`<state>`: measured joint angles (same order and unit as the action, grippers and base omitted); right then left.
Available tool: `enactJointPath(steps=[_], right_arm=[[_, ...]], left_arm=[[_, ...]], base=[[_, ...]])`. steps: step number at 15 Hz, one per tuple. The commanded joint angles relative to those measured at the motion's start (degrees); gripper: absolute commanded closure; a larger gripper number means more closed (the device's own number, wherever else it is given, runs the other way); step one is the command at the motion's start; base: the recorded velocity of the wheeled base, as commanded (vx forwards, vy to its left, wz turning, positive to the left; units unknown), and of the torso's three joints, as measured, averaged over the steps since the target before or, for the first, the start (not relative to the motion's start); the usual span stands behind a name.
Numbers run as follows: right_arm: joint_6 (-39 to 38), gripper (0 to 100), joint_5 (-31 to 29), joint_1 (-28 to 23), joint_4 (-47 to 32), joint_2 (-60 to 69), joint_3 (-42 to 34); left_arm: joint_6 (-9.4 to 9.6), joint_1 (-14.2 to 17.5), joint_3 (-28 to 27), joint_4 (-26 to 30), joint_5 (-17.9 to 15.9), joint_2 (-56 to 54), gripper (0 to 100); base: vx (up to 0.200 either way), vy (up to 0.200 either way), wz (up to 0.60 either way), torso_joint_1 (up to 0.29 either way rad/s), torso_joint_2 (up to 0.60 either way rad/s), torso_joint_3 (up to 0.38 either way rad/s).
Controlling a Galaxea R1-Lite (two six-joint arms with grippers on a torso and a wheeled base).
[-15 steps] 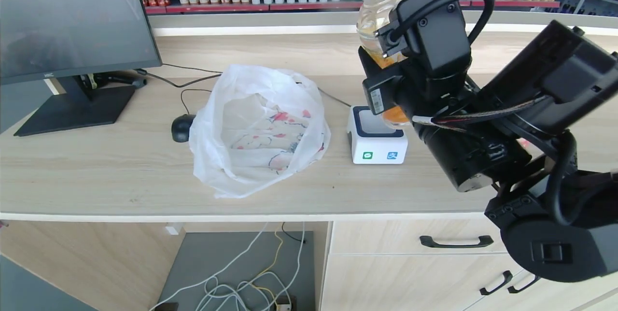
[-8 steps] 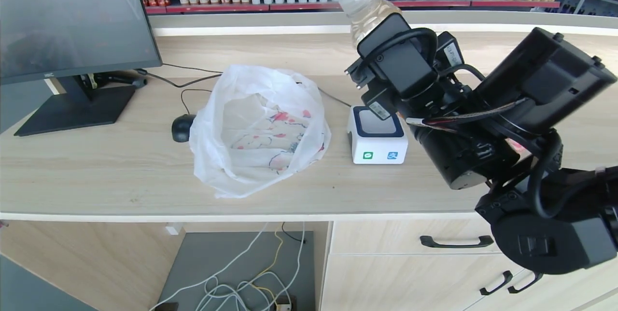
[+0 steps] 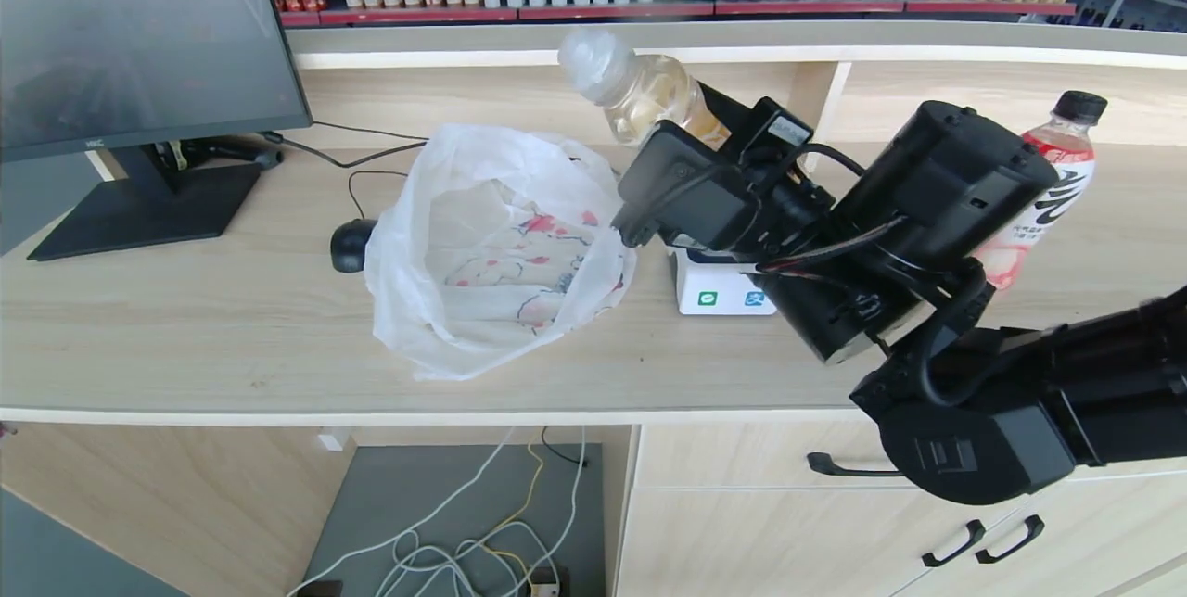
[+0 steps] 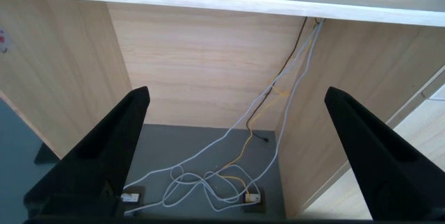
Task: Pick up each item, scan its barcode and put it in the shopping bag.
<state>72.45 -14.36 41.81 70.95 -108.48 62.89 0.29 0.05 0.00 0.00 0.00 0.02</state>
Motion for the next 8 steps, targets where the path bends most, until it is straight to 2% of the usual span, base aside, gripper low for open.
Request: enactJointPath(steps=[1, 3, 8], right_arm=[[0.6, 100, 0.8, -1.3, 0.2, -1.3, 0.3], [0.8, 100, 6.1, -3.2, 0.2, -1.5, -0.6], [4.1, 100, 12.3, -4.7, -0.2, -1.4, -1.5]], left_arm=[[-0.03, 0.0, 0.0, 0.0, 0.0, 0.0, 0], [0.06, 0.0, 0.0, 0.0, 0.0, 0.0, 0], [-0.03, 0.0, 0.0, 0.0, 0.0, 0.0, 0]], base=[[0.0, 0.0, 0.0, 0.0, 0.0, 0.0], [0.0, 0.0, 0.0, 0.0, 0.0, 0.0], [0.0, 0.0, 0.0, 0.0, 0.0, 0.0]])
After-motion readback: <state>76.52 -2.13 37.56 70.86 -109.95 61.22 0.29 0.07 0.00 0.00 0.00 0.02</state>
